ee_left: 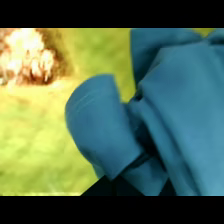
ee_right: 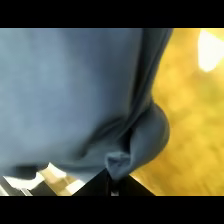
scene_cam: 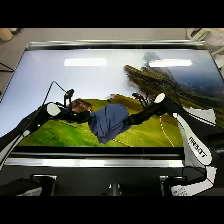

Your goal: Fold the shirts.

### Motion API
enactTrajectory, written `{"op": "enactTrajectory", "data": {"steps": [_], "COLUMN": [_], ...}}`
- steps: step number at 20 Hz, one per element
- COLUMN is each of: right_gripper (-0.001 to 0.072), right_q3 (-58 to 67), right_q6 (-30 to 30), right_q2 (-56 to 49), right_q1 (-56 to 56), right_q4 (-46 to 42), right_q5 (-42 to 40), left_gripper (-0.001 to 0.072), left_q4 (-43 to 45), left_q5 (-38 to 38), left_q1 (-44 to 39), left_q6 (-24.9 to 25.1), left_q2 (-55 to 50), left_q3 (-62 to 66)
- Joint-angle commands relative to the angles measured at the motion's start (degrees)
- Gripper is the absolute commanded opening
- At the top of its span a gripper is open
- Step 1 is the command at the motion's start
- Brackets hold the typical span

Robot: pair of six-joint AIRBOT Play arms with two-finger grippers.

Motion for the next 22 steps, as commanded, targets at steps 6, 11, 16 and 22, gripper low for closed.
{"op": "enactTrajectory", "data": {"steps": [6, 11, 16, 22], "right_gripper": [0.0018, 0.0018, 0.0019, 0.0019], "right_q3": [29.9, 36.0, 36.0, 36.0], "right_q6": [-1.5, -5.5, -5.0, -5.1], "right_q2": [26.3, 45.2, 49.9, 46.4], "right_q1": [-8.5, -8.6, -8.6, -8.6], "right_q4": [-16.7, -21.0, -25.8, -27.3], "right_q5": [-9.8, -18.7, -7.1, 0.0], "left_gripper": [0.0025, 0.0025, 0.0026, 0.0027], "left_q4": [2.5, 4.3, 13.9, 18.1], "left_q5": [0.5, 3.3, -4.7, -16.2], "left_q1": [9.4, 9.8, 9.8, 9.8], "left_q6": [5.2, 5.1, -4.4, -4.1], "left_q2": [19.4, 30.8, 32.9, 32.4], "left_q3": [33.5, 47.5, 47.0, 35.5]}}
